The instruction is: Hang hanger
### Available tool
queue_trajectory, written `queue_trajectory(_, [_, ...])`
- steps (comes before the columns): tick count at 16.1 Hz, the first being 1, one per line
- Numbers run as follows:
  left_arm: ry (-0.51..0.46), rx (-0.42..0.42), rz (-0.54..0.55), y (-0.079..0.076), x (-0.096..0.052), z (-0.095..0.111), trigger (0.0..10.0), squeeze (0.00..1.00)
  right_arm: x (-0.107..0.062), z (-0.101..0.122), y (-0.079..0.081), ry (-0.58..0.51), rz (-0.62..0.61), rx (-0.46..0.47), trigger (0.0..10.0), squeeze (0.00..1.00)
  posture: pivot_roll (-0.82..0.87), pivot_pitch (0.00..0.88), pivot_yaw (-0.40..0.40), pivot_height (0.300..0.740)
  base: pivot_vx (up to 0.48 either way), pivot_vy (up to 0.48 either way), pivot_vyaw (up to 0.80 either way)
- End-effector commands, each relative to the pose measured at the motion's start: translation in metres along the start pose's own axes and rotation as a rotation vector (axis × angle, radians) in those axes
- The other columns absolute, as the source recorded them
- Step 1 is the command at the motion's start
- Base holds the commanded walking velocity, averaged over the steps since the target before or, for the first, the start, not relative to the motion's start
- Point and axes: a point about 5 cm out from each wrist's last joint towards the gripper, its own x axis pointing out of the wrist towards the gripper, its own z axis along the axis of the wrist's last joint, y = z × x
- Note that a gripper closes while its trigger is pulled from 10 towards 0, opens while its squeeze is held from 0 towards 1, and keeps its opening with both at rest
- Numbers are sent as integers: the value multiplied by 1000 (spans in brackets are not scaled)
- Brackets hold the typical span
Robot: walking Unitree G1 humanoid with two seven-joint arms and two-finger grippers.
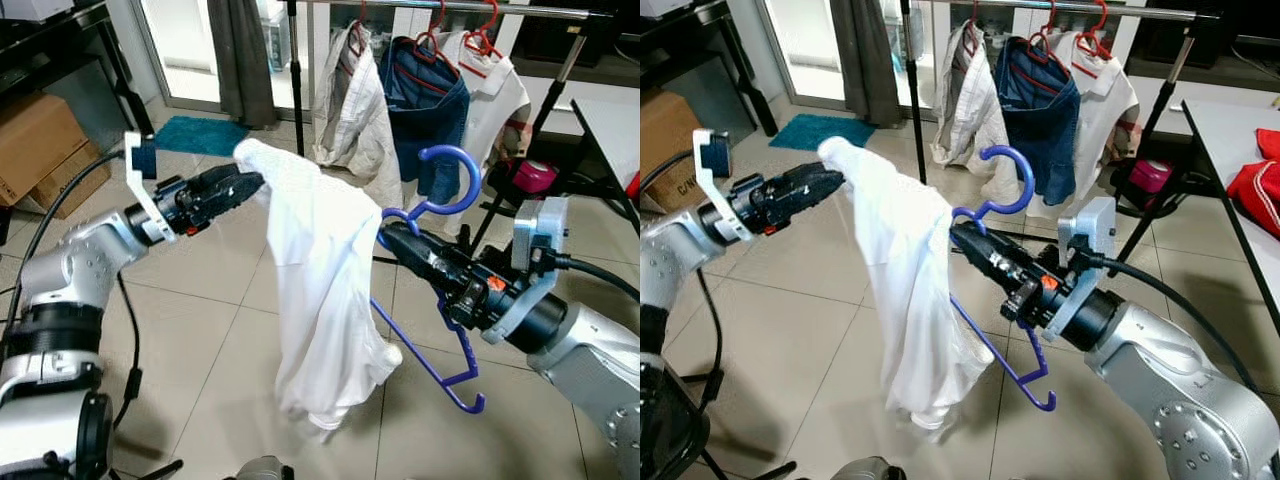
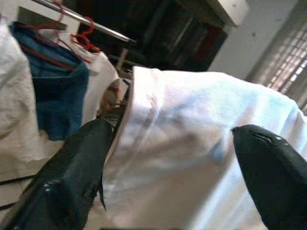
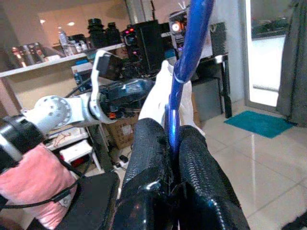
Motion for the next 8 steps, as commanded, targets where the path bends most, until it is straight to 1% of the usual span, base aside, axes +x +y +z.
queue_trajectory(1, [20, -1, -7, 1, -1, 3, 0, 0, -2, 6, 4, -18, 23, -14, 471, 0, -14, 0, 58, 740, 0, 0, 0])
queue_trajectory(5, [21, -28, -39, 1, -3, 1, 0, 0, -3, 6, 5, -17, 28, -8, 510, 0, -10, 0, 58, 740, 0, 0, 0])
queue_trajectory(6, [18, -36, -40, 2, -5, 0, 0, 0, -2, 6, 4, -19, 31, -8, 824, 0, -3, 0, 56, 740, 0, 0, 0])
queue_trajectory(8, [24, -43, -41, 2, -7, -2, 0, 0, -2, 6, 4, -23, 33, -6, 824, 0, -1, 0, 50, 740, 0, 0, 0])
